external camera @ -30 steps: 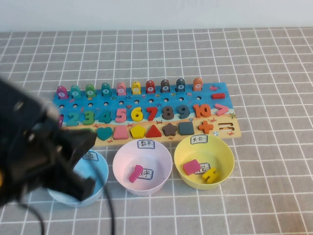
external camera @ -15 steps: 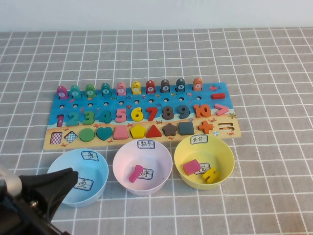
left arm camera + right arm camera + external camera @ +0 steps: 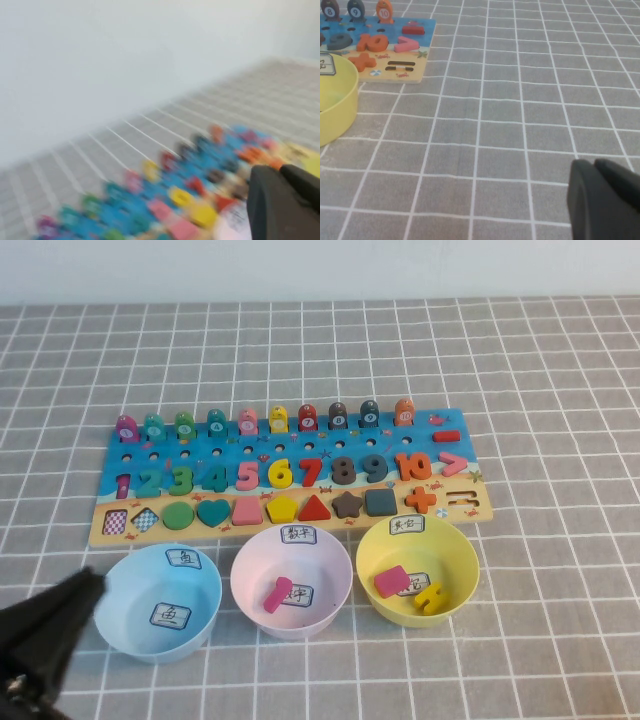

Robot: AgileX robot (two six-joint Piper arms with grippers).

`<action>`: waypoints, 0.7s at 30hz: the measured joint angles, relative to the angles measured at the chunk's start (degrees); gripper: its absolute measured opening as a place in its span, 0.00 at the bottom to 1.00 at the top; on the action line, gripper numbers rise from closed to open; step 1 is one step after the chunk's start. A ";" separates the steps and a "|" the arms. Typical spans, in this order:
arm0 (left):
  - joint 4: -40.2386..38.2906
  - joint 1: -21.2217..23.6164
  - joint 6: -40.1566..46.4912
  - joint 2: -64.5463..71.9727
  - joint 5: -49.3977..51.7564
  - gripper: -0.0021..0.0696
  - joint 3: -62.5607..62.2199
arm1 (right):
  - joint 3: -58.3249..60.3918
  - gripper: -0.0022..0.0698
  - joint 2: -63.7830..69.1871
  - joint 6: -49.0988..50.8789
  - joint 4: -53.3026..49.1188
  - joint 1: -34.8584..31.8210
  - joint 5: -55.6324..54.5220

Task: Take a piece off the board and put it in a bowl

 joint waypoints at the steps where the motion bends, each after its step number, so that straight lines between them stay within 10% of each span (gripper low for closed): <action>1: -0.20 1.93 0.24 -2.06 -2.76 0.03 2.11 | 0.00 0.01 0.00 0.00 0.00 0.00 0.00; 12: -1.24 21.95 -1.60 -24.60 -6.34 0.03 11.43 | 0.00 0.01 0.00 0.00 0.00 0.00 0.00; 21: -1.24 24.08 -2.57 -25.24 9.79 0.03 11.43 | 0.00 0.01 -0.13 0.00 0.00 0.00 0.00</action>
